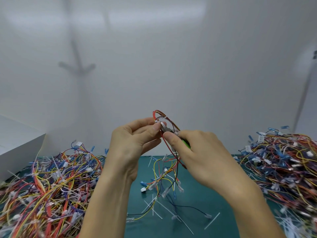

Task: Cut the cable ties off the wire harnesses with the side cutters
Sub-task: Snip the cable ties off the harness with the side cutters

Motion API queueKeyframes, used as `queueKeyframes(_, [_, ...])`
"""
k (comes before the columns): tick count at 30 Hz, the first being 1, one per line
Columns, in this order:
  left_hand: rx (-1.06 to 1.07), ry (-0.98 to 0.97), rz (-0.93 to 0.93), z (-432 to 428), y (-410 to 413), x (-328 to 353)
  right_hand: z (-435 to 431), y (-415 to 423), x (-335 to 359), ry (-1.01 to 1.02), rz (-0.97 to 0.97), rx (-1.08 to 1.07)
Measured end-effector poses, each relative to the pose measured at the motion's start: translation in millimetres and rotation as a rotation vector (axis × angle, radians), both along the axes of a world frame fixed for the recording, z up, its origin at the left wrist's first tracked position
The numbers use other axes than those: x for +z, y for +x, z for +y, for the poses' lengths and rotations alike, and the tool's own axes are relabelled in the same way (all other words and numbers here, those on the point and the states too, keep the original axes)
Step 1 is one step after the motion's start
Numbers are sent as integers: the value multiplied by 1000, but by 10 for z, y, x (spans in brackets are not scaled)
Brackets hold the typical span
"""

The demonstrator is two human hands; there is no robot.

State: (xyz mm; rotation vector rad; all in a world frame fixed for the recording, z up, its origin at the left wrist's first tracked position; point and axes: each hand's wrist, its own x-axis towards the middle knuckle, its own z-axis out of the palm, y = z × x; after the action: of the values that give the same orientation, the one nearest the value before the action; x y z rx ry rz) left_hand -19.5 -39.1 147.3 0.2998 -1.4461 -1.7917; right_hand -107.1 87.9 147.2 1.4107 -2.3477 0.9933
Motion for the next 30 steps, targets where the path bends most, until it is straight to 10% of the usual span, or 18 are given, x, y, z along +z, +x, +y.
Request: queueKeyframes(30, [2,-122,7,48,69,47,30,-32,21,-18,-127,74])
